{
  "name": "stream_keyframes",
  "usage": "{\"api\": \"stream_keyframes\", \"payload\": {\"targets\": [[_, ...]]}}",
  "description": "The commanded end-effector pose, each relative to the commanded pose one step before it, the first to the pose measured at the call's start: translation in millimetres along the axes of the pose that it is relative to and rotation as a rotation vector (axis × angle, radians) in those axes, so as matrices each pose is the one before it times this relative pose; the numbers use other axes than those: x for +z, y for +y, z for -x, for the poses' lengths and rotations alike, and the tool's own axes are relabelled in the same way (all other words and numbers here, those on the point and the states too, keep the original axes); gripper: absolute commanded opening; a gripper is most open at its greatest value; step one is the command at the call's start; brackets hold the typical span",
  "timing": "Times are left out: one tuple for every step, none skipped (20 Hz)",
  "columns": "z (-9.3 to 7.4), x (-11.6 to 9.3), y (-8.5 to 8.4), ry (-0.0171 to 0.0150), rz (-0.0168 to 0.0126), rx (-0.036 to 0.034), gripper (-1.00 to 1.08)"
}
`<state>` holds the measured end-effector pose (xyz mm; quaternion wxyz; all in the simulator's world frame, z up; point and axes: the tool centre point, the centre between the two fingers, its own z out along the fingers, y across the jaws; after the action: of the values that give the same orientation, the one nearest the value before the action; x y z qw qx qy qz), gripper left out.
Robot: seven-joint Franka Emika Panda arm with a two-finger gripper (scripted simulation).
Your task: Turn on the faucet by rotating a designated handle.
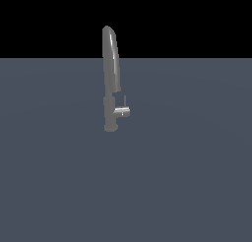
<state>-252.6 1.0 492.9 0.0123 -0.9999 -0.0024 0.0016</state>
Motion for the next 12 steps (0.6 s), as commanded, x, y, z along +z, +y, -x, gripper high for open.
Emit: {"api": "stream_keyframes", "payload": {"targets": [[0.0, 0.0, 0.01, 0.0, 0.0, 0.0, -1.0], [0.02, -0.07, -0.23, 0.0, 0.0, 0.0, -1.0], [-0.57, 0.16, 0.13, -0.00128, -0.00101, 0.00108, -1.0], [-0.69, 0.11, -0.1, -0.00162, -0.0013, 0.00137, -1.0], [-0.94, 0.14, -0.19, -0.00221, -0.00176, 0.00186, -1.0], [-1.23, 0.19, -0.22, -0.00288, -0.0023, 0.00243, -1.0], [-1.49, 0.22, -0.29, -0.00349, -0.00279, 0.00295, -1.0], [-1.78, 0.28, -0.31, -0.00418, -0.00334, 0.00353, -1.0], [-2.05, 0.32, -0.37, -0.00481, -0.00384, 0.00406, -1.0], [-2.34, 0.36, -0.41, -0.00548, -0.00438, 0.00463, -1.0], [-2.62, 0.41, -0.46, -0.00614, -0.00491, 0.00518, -1.0], [-2.89, 0.45, -0.53, -0.00678, -0.00542, 0.00573, -1.0]]}}
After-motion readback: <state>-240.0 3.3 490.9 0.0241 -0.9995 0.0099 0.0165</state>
